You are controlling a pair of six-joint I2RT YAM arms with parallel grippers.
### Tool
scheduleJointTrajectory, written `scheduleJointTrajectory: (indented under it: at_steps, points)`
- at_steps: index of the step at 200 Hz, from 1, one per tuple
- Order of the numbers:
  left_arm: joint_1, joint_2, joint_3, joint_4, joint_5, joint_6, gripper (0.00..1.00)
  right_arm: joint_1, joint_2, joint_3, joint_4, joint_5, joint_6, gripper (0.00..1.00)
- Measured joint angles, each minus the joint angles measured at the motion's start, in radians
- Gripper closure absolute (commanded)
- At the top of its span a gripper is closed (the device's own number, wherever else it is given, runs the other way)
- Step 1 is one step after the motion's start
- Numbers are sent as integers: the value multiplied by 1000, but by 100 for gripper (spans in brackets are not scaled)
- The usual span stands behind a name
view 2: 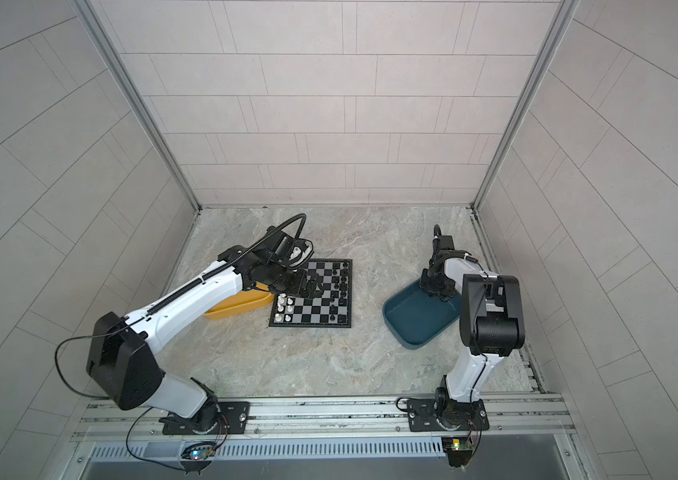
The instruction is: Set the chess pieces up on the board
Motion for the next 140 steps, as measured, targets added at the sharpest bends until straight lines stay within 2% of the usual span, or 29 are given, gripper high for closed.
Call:
scheduleJointTrajectory:
  at_steps: [50, 102, 140]
  points:
    - [4, -3, 0, 7, 5, -14, 0, 0, 5, 2, 6, 12, 3, 75]
    - [8, -18, -5, 11, 11, -17, 0, 0, 10, 6, 37, 11, 18, 68]
    - [8, -20, -8, 14, 13, -19, 0, 0, 8, -8, 85, 16, 33, 78]
